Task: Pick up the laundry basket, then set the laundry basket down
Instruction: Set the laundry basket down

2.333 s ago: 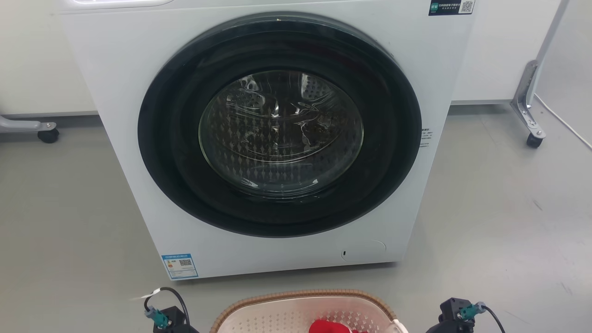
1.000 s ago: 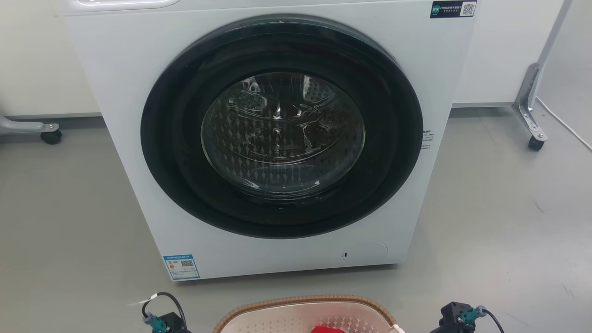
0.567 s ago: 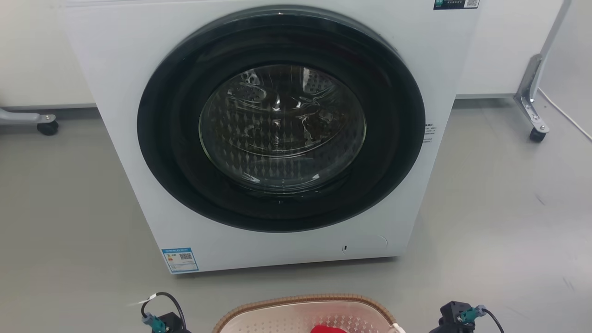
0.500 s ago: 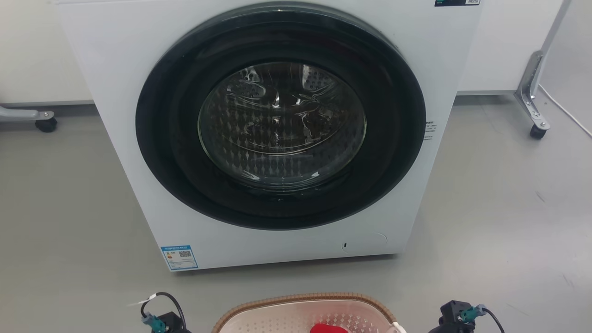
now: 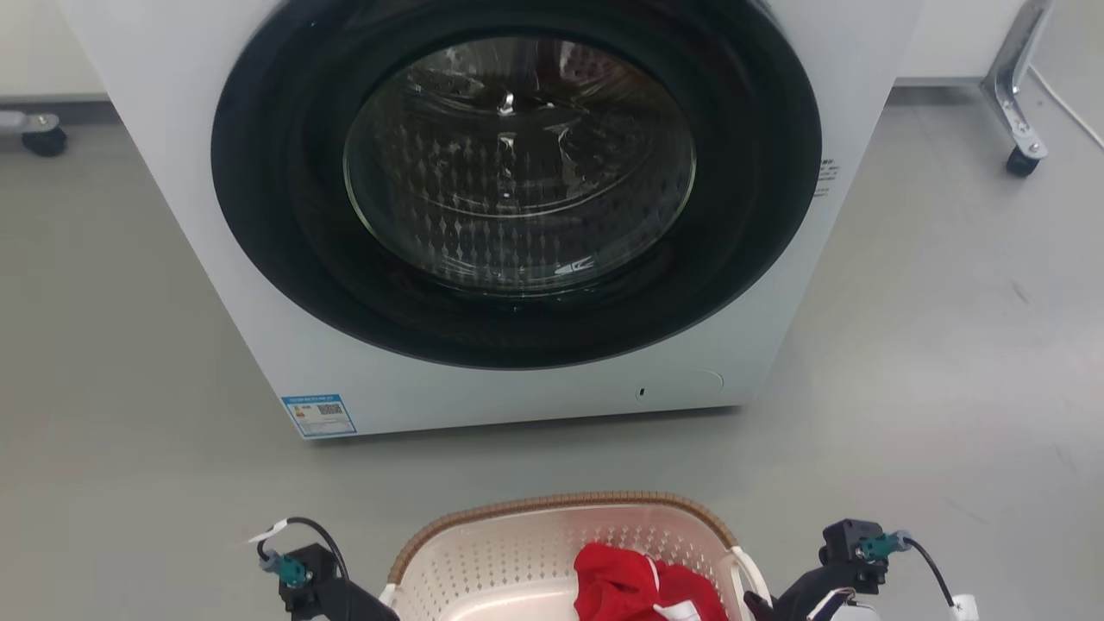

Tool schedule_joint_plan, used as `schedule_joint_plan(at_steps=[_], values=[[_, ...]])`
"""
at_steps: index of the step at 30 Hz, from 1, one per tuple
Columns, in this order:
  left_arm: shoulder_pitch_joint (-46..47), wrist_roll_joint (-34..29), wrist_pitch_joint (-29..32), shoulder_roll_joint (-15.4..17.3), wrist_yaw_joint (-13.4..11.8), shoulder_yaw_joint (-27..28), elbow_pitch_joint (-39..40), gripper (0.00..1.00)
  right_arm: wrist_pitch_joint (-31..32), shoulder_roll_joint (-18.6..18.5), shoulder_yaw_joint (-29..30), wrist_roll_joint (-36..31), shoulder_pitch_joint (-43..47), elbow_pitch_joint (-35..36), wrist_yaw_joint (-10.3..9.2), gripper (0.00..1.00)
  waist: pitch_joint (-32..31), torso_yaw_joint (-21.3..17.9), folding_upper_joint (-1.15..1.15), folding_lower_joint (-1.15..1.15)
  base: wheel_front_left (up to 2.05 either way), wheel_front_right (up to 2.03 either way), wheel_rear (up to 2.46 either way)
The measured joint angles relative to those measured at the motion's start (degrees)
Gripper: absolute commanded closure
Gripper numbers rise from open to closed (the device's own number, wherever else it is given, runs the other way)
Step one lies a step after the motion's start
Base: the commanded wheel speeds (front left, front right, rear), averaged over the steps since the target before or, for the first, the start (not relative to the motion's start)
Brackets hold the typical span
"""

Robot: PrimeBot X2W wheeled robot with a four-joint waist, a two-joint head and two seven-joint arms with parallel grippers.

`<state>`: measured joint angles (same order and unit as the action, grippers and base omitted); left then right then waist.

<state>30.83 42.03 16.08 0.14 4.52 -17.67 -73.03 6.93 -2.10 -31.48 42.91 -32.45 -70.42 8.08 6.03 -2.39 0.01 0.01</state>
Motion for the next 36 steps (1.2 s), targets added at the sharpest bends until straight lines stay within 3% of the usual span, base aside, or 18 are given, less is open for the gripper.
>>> schedule_joint_plan(at_steps=[36], values=[[17.68, -2.36, -11.95, 1.78, -1.52, 0.11, 5.23, 1.0, -10.13, -1.78, -1.09, -3.61, -18.85, 3.07, -0.92, 1.0, 29.03, 0.12, 0.0, 0.01, 0.0, 0.0, 0.0]])
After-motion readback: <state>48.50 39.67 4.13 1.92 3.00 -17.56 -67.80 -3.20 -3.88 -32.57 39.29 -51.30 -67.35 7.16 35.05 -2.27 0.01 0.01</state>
